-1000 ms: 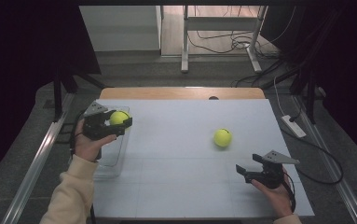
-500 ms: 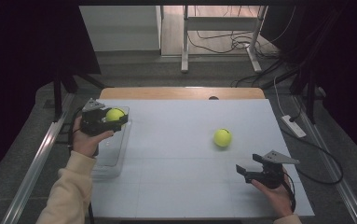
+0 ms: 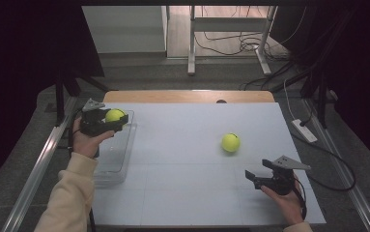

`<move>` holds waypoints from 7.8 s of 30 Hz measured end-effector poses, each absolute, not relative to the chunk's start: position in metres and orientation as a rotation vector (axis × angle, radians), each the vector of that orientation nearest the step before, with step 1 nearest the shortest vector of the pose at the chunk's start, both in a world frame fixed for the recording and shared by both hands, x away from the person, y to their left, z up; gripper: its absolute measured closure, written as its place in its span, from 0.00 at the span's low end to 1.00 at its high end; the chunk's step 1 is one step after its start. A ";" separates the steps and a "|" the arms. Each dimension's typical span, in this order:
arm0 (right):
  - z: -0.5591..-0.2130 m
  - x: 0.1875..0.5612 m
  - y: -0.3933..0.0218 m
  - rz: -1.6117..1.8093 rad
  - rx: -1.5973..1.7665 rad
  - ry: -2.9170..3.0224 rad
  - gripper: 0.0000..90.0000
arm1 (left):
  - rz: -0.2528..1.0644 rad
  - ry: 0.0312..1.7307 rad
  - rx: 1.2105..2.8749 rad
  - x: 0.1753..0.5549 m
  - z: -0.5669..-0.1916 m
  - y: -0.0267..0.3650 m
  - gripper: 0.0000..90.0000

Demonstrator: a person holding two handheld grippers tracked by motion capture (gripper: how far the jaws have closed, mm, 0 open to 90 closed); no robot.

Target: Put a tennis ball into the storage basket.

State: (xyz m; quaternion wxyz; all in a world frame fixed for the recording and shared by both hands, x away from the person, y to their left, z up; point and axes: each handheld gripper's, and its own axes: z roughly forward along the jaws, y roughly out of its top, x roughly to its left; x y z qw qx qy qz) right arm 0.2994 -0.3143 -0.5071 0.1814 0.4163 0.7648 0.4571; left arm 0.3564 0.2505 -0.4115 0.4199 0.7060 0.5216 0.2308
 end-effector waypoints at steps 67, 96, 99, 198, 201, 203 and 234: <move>-0.511 0.300 -0.315 1.257 1.185 2.179 0.14 | 0.571 1.619 1.801 0.415 -0.451 0.304 0.30; -0.511 0.300 -0.315 1.252 1.185 2.175 0.14 | 0.552 1.651 1.945 0.426 -0.470 0.295 0.30; -0.511 0.300 -0.315 1.256 1.185 2.174 0.14 | 0.553 1.652 1.943 0.426 -0.470 0.295 0.29; -0.510 0.302 -0.322 1.288 1.215 2.148 0.14 | 0.369 1.003 1.903 0.349 -0.418 0.169 0.14; -0.510 0.303 -0.322 1.291 1.219 2.146 0.14 | 0.361 0.996 1.909 0.352 -0.419 0.164 0.14; -0.510 0.303 -0.322 1.292 1.219 2.144 0.14 | 0.361 0.991 1.916 0.353 -0.420 0.161 0.14; -0.511 0.305 -0.318 1.303 1.192 2.168 0.14 | 0.328 0.939 1.956 0.373 -0.426 0.115 0.14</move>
